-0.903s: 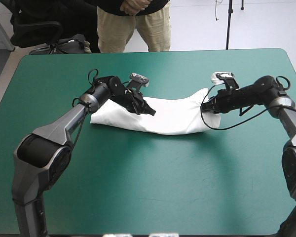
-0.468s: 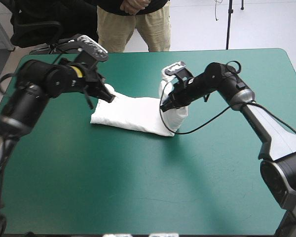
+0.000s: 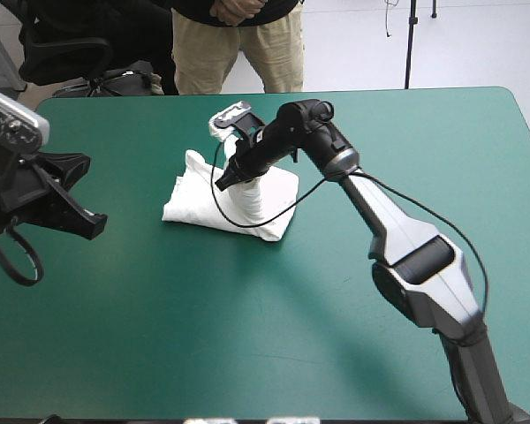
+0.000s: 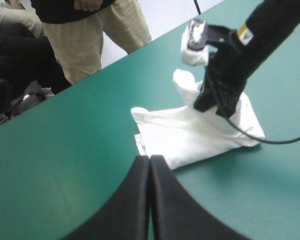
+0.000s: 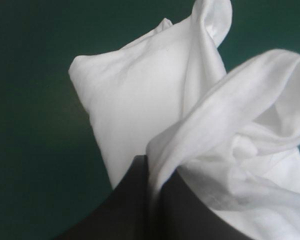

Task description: Fold the cloth

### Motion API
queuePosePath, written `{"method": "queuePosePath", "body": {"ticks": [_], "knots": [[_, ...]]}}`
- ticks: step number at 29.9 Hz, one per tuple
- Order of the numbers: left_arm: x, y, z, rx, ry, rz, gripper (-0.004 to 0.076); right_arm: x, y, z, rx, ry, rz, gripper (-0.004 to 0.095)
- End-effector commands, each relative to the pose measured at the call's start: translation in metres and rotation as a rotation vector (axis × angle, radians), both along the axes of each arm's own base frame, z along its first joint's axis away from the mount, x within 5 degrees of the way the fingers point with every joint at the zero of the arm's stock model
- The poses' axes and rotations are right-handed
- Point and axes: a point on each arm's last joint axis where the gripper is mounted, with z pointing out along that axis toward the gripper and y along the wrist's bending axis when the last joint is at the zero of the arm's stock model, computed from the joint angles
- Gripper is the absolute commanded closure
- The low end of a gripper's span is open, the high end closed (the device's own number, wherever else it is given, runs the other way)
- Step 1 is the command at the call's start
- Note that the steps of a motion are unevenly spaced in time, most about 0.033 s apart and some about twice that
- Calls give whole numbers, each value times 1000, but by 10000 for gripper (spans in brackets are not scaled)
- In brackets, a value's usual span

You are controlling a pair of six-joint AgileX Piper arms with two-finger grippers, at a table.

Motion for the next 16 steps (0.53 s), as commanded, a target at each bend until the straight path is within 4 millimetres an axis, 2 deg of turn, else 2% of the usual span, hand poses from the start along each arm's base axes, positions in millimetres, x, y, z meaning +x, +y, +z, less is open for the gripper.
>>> {"method": "queuePosePath", "body": {"ticks": [1, 5, 7, 8, 9, 13, 15, 16], "knots": [[-11, 5, 11, -35, -53, 5, 741, -8, 14, 41, 105, -108, -17, 905], [-7, 3, 5, -12, 1, 8, 741, -6, 32, 36, 165, -174, -8, 898], [-1, 1, 2, -8, 23, 11, 741, -8, 36, 36, 162, -210, 26, 825], [-2, 1, 2, -12, 25, 13, 741, -8, 37, 36, 161, -215, 39, 767], [1, 0, 1, -13, 31, 16, 741, -10, 38, 36, 178, -208, 57, 669], [7, -3, -3, -24, 24, 18, 741, -22, 48, 43, 309, -127, 158, 234], [9, -3, -6, -16, 28, 24, 741, -28, 50, 45, 348, -99, 222, 160], [10, -3, -6, -13, 31, 25, 741, -30, 50, 45, 350, -85, 248, 167]]}}
